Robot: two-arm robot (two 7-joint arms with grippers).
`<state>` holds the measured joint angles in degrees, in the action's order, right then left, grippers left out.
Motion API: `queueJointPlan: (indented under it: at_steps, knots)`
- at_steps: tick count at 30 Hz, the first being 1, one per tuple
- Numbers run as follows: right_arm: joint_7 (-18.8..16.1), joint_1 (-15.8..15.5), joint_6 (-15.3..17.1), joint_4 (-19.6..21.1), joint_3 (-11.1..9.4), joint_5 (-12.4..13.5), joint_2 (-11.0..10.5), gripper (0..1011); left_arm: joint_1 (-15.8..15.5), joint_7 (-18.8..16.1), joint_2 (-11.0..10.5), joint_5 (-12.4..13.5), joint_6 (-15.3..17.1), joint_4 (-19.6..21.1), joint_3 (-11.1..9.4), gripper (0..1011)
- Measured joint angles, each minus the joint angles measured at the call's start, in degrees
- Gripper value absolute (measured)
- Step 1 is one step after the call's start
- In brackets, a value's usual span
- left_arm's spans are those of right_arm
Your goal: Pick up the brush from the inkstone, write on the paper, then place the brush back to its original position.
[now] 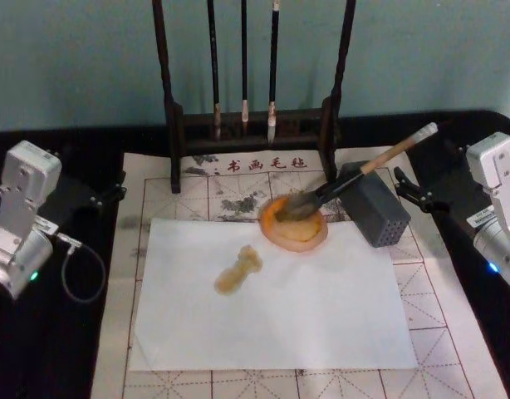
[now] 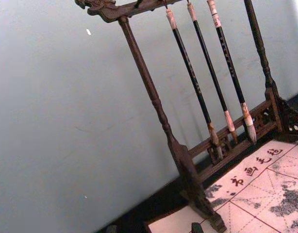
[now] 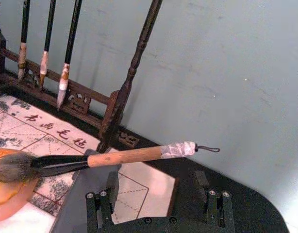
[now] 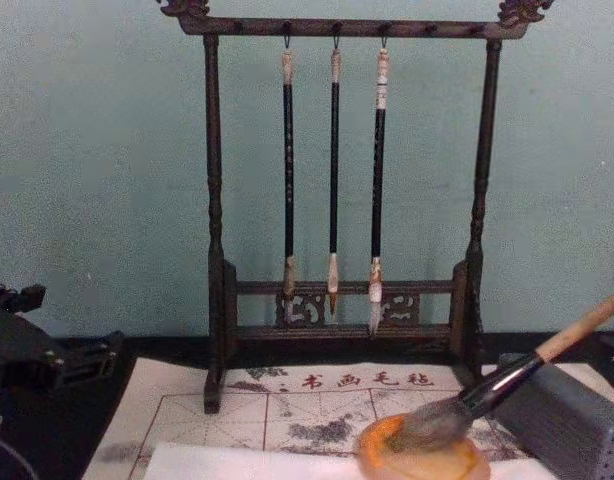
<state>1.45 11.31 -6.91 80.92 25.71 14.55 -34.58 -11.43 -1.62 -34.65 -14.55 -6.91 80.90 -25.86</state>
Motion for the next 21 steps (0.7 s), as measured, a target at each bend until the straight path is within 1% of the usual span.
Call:
queueJointPlan:
  at_steps: [3,6,8,9,12,13,14,15,18,19,21]
  knots:
    - [-0.99,-0.44,0.2,0.17,-0.73,0.42,0.23,1000,0.0,0.0,0.0,0.0,0.0,0.0,0.0,1001]
    - [-1.99,-0.85,0.48,0.4,-1.45,1.52,0.51,1000,0.0,0.0,0.0,0.0,0.0,0.0,0.0,1001]
    - [-2.94,-1.32,0.8,0.75,-2.21,2.75,0.79,1000,0.0,0.0,0.0,0.0,0.0,0.0,0.0,1001]
    - [-3.71,-1.73,1.16,1.16,-2.82,3.82,0.95,1000,0.0,0.0,0.0,0.0,0.0,0.0,0.0,1001]
    - [-4.84,-2.31,1.85,1.91,-3.74,5.44,1.12,1000,0.0,0.0,0.0,0.0,0.0,0.0,0.0,1001]
    - [-5.73,-2.71,2.46,2.48,-4.31,6.56,1.22,1000,0.0,0.0,0.0,0.0,0.0,0.0,0.0,1001]
    - [-5.73,-2.71,2.46,2.48,-4.31,6.56,1.22,1000,0.0,0.0,0.0,0.0,0.0,0.0,0.0,1001]
    - [-7.54,-3.51,4.1,3.68,-5.8,9.56,1.57,1000,0.0,0.0,0.0,0.0,0.0,0.0,0.0,1001]
    - [-8.73,-4.01,5.66,4.45,-6.88,11.99,2.02,1000,0.0,0.0,0.0,0.0,0.0,0.0,0.0,1001]
    - [-9.46,-4.28,7.14,4.93,-7.8,13.9,2.48,1000,0.0,0.0,0.0,0.0,0.0,0.0,0.0,1001]
    - [-10.12,-4.45,8.56,5.26,-8.65,15.7,3.06,1000,0.0,0.0,0.0,0.0,0.0,0.0,0.0,1001]
